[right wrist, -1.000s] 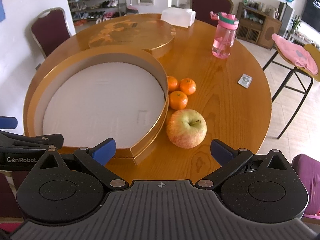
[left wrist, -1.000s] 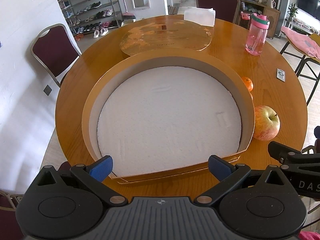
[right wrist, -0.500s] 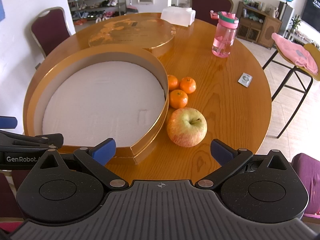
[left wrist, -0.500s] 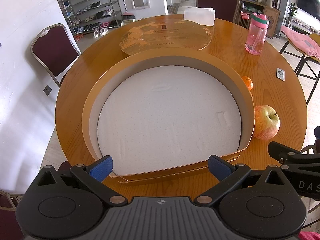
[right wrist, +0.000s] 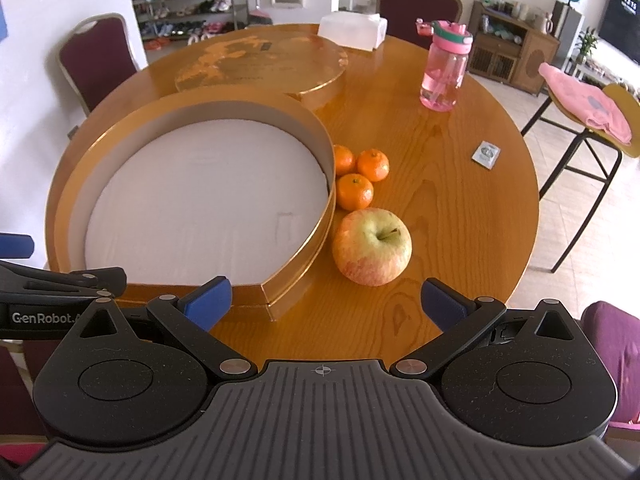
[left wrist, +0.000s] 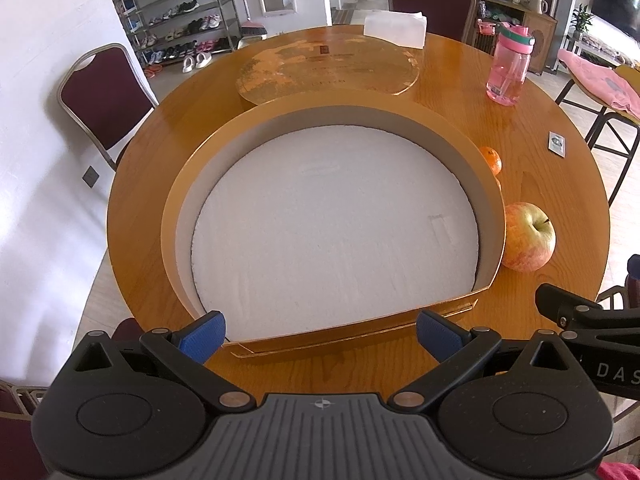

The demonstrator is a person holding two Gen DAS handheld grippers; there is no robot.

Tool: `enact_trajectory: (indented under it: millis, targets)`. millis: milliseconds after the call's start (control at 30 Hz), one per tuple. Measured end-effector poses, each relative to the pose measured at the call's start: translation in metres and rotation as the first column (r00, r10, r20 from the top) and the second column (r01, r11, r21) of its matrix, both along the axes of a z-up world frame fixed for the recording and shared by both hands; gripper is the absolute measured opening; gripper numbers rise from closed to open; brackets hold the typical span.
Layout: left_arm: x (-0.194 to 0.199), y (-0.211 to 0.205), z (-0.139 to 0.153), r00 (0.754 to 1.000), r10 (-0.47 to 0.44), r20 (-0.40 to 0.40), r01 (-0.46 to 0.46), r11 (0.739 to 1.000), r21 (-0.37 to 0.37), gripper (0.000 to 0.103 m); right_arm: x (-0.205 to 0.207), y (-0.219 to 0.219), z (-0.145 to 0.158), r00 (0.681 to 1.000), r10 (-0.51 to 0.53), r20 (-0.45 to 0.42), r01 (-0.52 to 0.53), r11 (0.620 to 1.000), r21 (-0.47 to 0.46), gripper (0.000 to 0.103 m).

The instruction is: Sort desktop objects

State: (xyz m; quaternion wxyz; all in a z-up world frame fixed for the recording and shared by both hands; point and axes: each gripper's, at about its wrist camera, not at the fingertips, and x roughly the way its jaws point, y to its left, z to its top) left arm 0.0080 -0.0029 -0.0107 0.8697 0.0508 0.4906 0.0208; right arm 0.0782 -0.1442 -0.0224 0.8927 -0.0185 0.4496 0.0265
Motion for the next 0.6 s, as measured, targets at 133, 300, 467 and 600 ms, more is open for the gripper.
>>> enact_trajectory:
  millis: [133, 300, 467, 600]
  targets:
    - [0.004, 0.006, -0.002, 1.000, 0.018, -0.009, -0.018, 1.000, -0.020, 0.102, 0.002, -0.006, 0.000, 1.000, -0.015, 0.002, 0.015, 1.000, 0.016, 0.103]
    - [0.011, 0.021, 0.000, 0.997, 0.075, 0.026, -0.074, 0.996, -0.045, 0.102, 0.011, -0.031, 0.003, 0.995, -0.084, 0.050, 0.081, 0.995, 0.051, 0.103]
    - [0.015, 0.025, 0.000, 0.994, 0.108, 0.018, -0.106, 0.991, -0.079, 0.102, 0.021, -0.058, -0.004, 0.983, -0.134, 0.126, 0.126, 0.989, 0.074, 0.103]
    - [0.014, 0.017, -0.004, 0.996, 0.088, -0.010, -0.088, 0.994, -0.070, 0.102, 0.038, -0.069, -0.028, 0.990, -0.098, 0.104, 0.090, 0.992, 0.085, 0.103]
